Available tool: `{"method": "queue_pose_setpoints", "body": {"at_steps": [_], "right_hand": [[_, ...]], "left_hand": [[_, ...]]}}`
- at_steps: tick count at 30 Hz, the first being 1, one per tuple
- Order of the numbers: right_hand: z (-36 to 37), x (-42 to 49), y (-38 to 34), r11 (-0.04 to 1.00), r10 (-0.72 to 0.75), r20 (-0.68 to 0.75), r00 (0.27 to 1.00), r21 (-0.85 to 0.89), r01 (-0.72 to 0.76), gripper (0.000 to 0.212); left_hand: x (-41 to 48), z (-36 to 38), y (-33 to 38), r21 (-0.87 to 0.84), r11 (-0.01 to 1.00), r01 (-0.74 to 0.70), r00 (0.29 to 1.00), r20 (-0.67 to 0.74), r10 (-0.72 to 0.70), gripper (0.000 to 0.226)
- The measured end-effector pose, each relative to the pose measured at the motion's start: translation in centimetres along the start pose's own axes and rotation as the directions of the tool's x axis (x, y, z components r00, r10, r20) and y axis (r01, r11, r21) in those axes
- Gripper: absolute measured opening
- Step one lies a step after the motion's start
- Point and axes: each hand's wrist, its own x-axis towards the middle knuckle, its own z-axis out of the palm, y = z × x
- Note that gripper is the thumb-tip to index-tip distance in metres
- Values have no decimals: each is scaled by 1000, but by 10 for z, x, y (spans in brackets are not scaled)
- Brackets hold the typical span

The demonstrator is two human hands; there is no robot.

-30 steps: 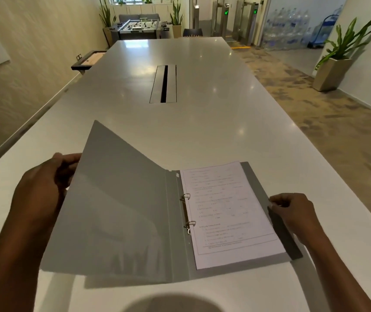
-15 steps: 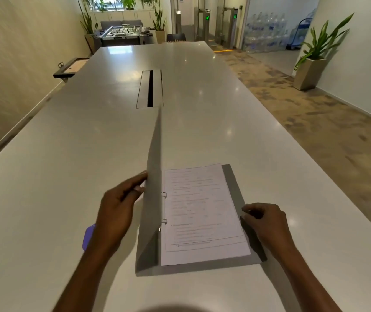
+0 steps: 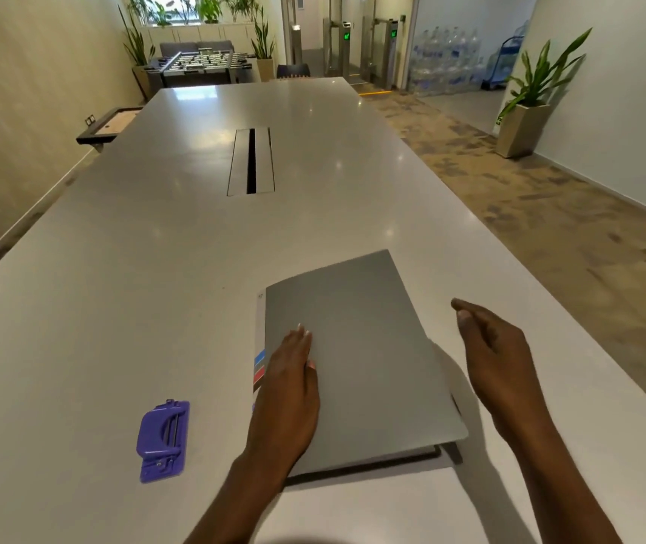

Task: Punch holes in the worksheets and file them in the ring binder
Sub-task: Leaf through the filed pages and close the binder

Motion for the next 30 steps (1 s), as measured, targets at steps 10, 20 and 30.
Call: {"method": "queue_pose_setpoints", "body": {"at_steps": [10, 20, 30], "right_hand": [[105, -53, 43, 900, -138, 468, 873, -310, 308, 51], [132, -49, 85, 802, -195, 459, 867, -433, 410, 58], [174, -41, 71, 574, -314, 492, 812, -583, 575, 76]], "left_hand": [[3, 59, 13, 462, 876, -139, 983, 169, 67, 82], [1, 82, -9, 498, 860, -114, 959, 282, -37, 100], [21, 54, -34, 613, 783, -111, 989, 143, 28, 72]]}}
